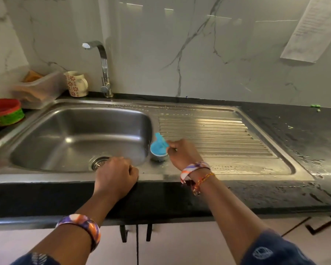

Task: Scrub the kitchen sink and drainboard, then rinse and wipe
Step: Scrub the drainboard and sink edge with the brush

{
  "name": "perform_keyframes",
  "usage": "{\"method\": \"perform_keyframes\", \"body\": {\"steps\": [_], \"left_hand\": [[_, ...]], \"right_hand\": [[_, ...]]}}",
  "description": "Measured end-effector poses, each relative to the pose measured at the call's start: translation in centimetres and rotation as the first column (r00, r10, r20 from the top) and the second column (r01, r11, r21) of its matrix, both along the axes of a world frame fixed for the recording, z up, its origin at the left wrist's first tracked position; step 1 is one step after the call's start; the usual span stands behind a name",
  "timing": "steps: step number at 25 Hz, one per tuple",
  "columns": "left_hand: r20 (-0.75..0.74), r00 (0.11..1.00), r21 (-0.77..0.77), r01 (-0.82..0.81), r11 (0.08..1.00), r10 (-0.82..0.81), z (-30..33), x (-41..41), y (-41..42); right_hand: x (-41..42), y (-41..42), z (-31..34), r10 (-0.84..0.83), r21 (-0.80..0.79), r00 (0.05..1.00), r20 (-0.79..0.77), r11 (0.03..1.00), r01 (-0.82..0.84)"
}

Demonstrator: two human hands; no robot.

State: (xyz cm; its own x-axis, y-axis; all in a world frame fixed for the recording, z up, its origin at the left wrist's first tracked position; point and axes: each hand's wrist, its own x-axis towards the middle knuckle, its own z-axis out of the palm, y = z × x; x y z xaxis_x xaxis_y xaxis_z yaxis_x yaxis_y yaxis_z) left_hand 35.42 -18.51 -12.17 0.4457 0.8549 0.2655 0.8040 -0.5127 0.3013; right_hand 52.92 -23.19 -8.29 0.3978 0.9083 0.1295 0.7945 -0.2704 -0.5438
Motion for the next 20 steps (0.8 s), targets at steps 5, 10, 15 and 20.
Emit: {"method": "perform_keyframes", "body": {"steps": [5,10,15,20], "left_hand": [[-0.016,1.0,-0.015,-0.005,1.0,0.005,-0.4,-0.1,0.7],[-0.025,0.999,0.011,-0.021,1.0,0.021,-0.5,0.1,0.8],[-0.032,0.999,-0.013,-0.034,0.999,0.034,-0.9,-0.4,1.0],[-0.008,1.0,-0.009,0.009,1.0,-0.009,0.0,-0.1,0.3]], "right_hand": [[0.5,9.6,0.5,0.011,-0.097,0.953,0.301,0.995,0.019],[1.9,13.8,2.5,-0.113,-0.114,0.991,0.075,0.986,0.121],[-1.4,4.8,2.0,0.116,-0.181,0.993,-0.007,0.977,-0.116],[4.5,-6.9,3.2,-0.038,-0.23,0.999,-0.032,0.973,0.029]]}}
